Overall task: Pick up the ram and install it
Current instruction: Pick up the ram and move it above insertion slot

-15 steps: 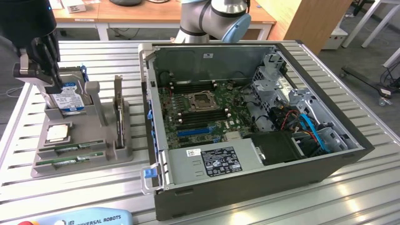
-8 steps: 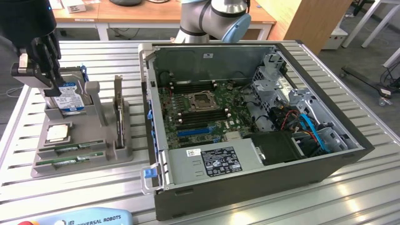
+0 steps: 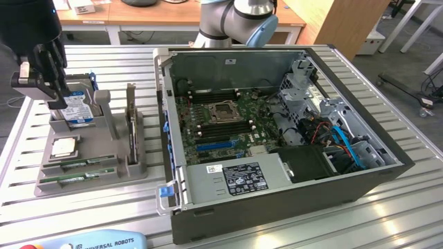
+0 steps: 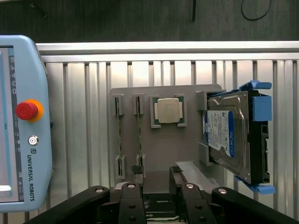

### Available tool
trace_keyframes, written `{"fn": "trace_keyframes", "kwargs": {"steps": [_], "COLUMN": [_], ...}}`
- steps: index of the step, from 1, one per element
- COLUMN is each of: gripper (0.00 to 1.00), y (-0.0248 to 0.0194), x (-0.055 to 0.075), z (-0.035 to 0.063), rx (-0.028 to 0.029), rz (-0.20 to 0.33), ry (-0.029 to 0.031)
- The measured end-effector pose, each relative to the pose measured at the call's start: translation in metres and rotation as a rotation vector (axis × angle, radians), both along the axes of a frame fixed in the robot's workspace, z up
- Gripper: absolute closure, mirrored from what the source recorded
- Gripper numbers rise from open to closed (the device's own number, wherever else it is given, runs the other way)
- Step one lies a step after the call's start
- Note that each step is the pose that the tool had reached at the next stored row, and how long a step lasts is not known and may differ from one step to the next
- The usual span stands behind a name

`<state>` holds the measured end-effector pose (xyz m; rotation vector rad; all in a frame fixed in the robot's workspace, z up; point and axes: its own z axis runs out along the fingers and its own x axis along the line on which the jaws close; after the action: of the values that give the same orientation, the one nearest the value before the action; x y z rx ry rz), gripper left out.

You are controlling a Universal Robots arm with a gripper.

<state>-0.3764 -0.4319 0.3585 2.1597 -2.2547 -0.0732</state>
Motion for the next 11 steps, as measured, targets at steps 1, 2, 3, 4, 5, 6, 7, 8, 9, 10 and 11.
{"fn": "trace_keyframes", "kwargs": {"steps": [1, 2, 3, 4, 5, 6, 7, 8, 9, 10, 11], "gripper": [0.64, 0.64, 0.64, 0.64, 0.64, 0.64, 0.64, 0.64, 0.64, 0.64, 0.64], "y": [-0.0009, -0.0019, -0.0028, -0.0036, -0.0042, -0.0042, -0.0042, -0.0042, -0.0042, -0.0042, -0.0043], "x": [0.0000, 0.0000, 0.0000, 0.0000, 0.0000, 0.0000, 0.0000, 0.0000, 0.0000, 0.0000, 0.0000], "z": [0.0000, 0.0000, -0.0001, 0.0000, 0.0000, 0.0000, 0.0000, 0.0000, 0.0000, 0.0000, -0.0002], "rx": [0.0000, 0.0000, 0.0001, 0.0001, 0.0000, 0.0000, 0.0001, 0.0001, 0.0001, 0.0001, 0.0001], "rz": [0.000, 0.000, 0.000, 0.000, 0.000, 0.000, 0.000, 0.000, 0.000, 0.000, 0.000], "ry": [0.0001, 0.0000, -0.0001, 0.0000, 0.0000, 0.0000, 0.0000, 0.0000, 0.0000, 0.0000, 0.0000]}}
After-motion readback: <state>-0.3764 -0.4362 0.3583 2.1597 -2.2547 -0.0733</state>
